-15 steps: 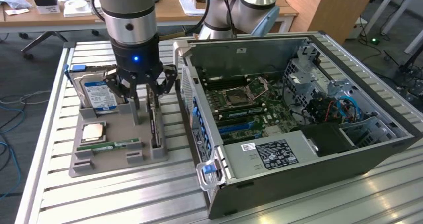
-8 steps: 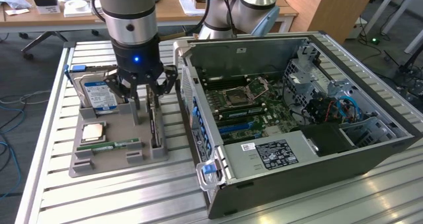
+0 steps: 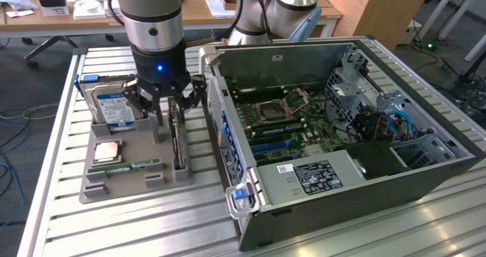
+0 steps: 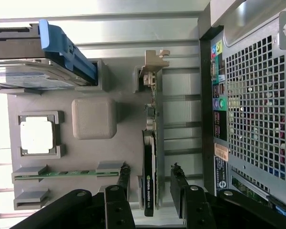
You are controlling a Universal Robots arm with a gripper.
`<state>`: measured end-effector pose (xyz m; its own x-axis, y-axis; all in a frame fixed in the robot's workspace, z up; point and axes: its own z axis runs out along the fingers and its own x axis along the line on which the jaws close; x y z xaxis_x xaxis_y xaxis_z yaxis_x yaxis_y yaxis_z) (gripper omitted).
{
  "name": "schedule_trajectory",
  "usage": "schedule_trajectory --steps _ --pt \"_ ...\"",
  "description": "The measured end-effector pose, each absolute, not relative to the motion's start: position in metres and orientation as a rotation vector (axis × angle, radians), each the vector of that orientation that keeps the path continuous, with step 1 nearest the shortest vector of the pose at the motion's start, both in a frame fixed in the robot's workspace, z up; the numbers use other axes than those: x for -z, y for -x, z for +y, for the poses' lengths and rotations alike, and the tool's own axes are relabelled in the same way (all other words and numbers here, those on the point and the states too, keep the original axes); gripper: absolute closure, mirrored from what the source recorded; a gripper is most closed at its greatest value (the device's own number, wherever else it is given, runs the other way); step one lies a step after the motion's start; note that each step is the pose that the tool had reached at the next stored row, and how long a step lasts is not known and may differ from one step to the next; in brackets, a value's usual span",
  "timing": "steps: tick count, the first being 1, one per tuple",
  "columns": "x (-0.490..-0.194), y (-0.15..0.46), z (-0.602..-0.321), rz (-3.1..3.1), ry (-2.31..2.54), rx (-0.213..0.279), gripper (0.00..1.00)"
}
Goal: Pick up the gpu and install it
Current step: 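Pick up the gpu and move the gpu toward the slot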
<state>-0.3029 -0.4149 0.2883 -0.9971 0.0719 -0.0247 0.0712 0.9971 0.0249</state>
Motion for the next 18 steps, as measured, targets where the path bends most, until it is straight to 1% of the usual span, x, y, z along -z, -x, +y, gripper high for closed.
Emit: schedule_trajectory --steps 10,18 --pt "-0.286 0.298 -0.415 3.114 -0.112 -0.037 0.53" --pt "-0.277 0.298 -0.415 3.114 -0.112 -0.038 0.53"
